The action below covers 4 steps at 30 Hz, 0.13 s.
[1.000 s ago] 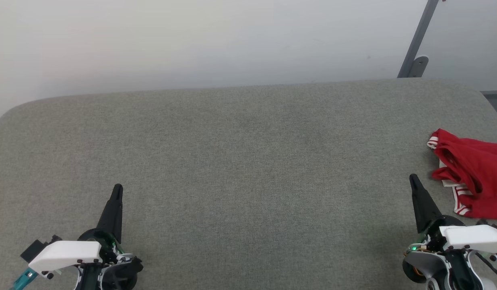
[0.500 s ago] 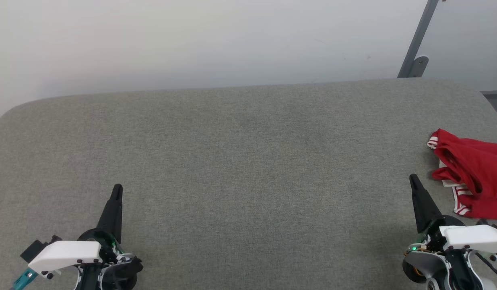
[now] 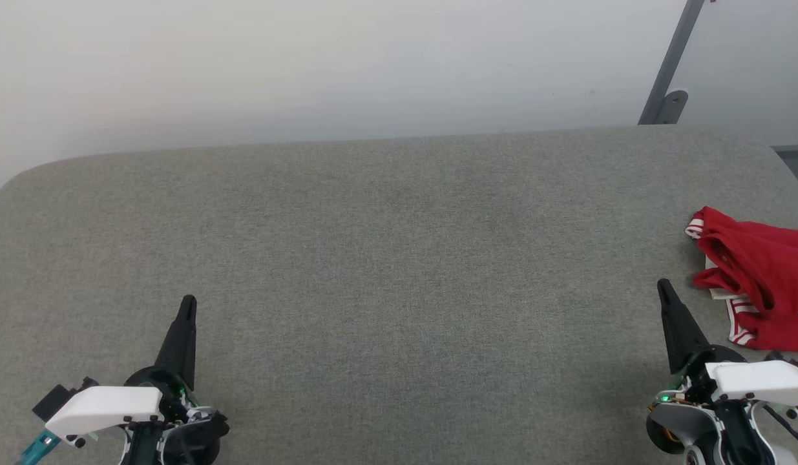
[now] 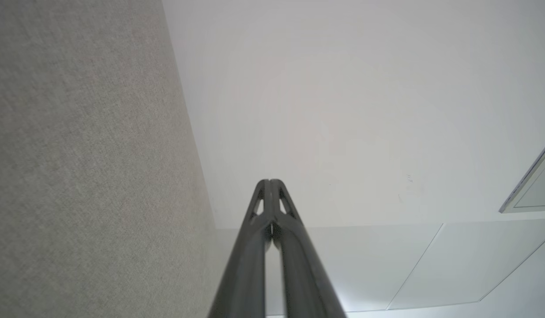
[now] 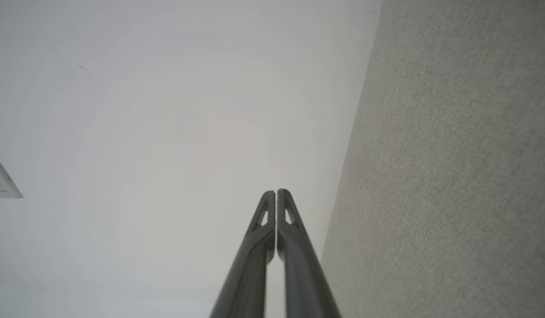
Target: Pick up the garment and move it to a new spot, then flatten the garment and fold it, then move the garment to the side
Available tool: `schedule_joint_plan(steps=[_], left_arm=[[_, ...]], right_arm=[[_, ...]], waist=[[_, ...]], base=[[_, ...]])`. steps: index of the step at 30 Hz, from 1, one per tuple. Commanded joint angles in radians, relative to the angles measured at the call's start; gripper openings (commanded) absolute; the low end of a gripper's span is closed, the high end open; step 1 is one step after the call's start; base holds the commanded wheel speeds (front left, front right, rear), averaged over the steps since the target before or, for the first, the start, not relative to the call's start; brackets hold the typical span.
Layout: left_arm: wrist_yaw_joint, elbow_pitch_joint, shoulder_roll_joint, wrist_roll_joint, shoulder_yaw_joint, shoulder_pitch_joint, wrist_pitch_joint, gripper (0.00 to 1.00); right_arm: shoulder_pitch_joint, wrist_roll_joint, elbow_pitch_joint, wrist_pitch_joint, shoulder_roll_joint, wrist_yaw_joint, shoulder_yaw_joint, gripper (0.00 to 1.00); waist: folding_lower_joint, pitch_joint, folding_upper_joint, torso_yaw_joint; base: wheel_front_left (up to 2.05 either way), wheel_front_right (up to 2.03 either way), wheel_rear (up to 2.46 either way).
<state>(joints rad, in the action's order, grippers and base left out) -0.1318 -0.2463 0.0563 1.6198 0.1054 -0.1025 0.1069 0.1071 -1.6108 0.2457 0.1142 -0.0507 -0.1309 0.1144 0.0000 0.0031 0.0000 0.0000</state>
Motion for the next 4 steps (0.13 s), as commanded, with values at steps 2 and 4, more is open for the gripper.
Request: schedule_joint_plan(steps=[2, 4], left_arm=[[0.002, 0.000, -0.003, -0.002, 0.004, -0.013, 0.006, 0.00], [0.002, 0.000, -0.003, -0.002, 0.004, -0.013, 0.006, 0.00]], right_arm=[[0.004, -0.004, 0.000, 0.002, 0.001, 0.000, -0.001, 0.00], [0.004, -0.004, 0.000, 0.002, 0.001, 0.000, -0.001, 0.00]], waist=[[0.0000, 0.000, 0.0000, 0.000], [0.0000, 0.000, 0.0000, 0.000]], base=[[0.00, 0.00, 0.00], [0.00, 0.00, 0.00]])
